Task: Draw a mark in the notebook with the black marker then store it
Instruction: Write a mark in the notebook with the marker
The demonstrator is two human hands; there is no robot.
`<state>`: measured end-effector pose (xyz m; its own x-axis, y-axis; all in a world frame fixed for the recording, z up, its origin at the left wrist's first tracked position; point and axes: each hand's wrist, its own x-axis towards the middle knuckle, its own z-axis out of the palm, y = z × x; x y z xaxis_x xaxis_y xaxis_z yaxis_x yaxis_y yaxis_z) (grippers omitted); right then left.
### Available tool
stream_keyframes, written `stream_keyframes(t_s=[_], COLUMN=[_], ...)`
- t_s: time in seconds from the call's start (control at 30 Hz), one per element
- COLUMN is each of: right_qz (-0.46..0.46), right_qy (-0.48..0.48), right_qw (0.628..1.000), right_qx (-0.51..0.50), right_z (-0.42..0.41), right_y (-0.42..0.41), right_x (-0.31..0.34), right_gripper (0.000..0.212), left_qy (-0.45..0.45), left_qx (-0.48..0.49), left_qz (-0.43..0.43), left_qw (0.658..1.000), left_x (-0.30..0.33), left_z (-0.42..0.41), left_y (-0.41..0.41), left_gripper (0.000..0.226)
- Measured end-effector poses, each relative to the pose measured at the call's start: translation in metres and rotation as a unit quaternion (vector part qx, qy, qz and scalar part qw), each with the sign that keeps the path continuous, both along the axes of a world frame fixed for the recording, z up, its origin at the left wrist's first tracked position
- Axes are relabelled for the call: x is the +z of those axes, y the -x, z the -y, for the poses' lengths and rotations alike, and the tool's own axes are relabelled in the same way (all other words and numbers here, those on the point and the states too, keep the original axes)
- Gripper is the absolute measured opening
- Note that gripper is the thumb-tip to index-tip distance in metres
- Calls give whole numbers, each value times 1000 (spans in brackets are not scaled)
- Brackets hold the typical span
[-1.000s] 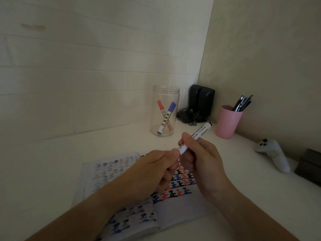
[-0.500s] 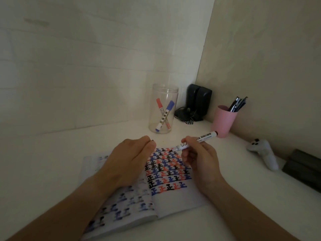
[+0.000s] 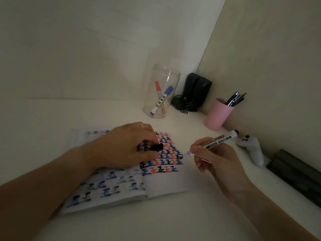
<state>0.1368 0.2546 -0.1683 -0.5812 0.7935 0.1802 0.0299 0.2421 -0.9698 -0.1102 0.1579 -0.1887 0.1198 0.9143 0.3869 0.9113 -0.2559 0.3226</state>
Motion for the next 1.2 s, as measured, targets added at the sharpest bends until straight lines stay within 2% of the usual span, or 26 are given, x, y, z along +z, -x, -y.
stream_keyframes(t_s=[0.17,0.4,0.77,0.9,1.2], right_qz=[-8,30,72,94,84], right_qy=[-2,-75,-90,-103,-100], right_qw=[999,994,993,988,990], right_qx=[-38,-70,-35,-60,-52], right_z=[-3,-3,0,-1,0], right_y=[1,1,0,1,0], right_x=[-21,-25,-22,-23,-22], right_gripper=[9,9,8,10,9], left_qy=[25,22,37,41,43], left_qx=[-18,-20,-9,-7,-7], left_qz=[-2,-3,-4,-9,-3], left_qw=[1000,1000,999,999,999], left_x=[-8,-8,-7,-7,-8], left_z=[-5,-6,-6,-6,-6], left_y=[2,2,1,2,3], left_gripper=[39,38,43,43,44])
